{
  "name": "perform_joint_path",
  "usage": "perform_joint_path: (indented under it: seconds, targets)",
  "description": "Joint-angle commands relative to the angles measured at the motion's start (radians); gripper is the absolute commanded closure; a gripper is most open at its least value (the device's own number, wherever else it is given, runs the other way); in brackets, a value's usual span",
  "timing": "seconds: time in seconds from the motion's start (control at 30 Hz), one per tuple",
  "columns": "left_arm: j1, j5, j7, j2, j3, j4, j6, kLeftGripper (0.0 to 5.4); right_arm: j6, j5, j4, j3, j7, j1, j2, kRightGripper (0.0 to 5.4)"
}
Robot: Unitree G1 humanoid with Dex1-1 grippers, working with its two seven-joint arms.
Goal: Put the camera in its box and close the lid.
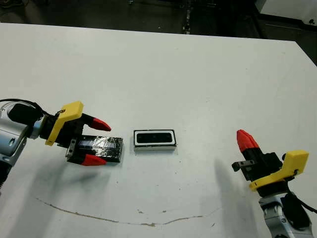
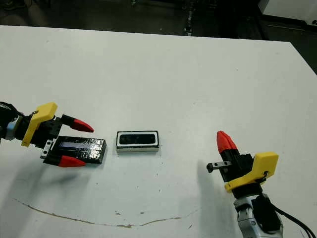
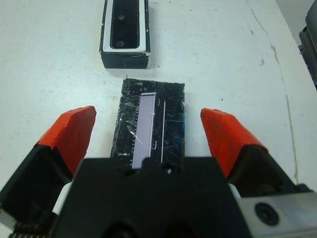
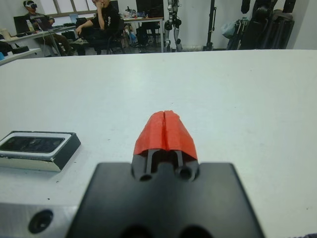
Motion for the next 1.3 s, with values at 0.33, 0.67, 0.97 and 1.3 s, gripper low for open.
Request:
perform_joint_path:
  seconds: [0.33, 0.67, 0.97, 1.3]
  targets:
    - [0.007, 0.034, -0.006, 0.003, -0.02, 0.019, 0.007, 0.0, -0.009, 0.005, -0.003, -0.005, 0.006, 0.016, -0.009, 5.38]
    - [0.009, 0.066, 0.036, 0.017, -0.03, -0.021, 0.11, 0.0, -0.014, 0.003, -0.001, -0.004, 0.009, 0.018, -0.009, 5.38]
    - [0.059, 0.058, 0.116, 0.008, 0.001, -0.074, 0.159, 1.11, -0.013, -0.005, 0.003, -0.003, 0.007, 0.019, -0.008, 5.4]
    - [0.053, 0.064, 0.096, 0.01, -0.009, -0.06, 0.111, 2.24, -0.007, -0.007, -0.001, -0.002, -0.001, 0.019, -0.004, 5.4]
